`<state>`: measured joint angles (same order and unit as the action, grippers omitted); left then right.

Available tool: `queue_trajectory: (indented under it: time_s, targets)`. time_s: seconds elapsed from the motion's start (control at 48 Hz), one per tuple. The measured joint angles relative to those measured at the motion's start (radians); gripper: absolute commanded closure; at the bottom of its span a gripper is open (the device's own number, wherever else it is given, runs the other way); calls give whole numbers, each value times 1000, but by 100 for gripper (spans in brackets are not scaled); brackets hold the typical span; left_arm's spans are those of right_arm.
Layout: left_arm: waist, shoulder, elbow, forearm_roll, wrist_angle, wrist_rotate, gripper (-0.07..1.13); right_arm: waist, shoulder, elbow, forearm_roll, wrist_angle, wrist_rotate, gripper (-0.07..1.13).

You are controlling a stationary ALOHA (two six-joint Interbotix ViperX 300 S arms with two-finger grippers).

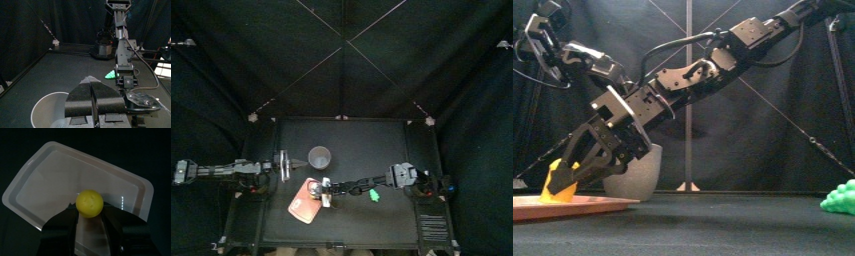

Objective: Pick the yellow can then place it on the pink plate
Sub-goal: Drop yellow can on the pink plate and return to neutral

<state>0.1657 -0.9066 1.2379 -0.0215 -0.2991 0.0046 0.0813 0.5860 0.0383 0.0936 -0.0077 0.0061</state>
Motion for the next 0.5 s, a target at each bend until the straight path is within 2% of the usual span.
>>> queue_trajectory:
  time_s: [0.25,0.5]
  targets:
    - [0,-2,5,0,0,0,107,0,3,-2,0,2,-2,14]
    - [0,0,5,0,2,0,107,3,3,-2,-11,-8,-2,12]
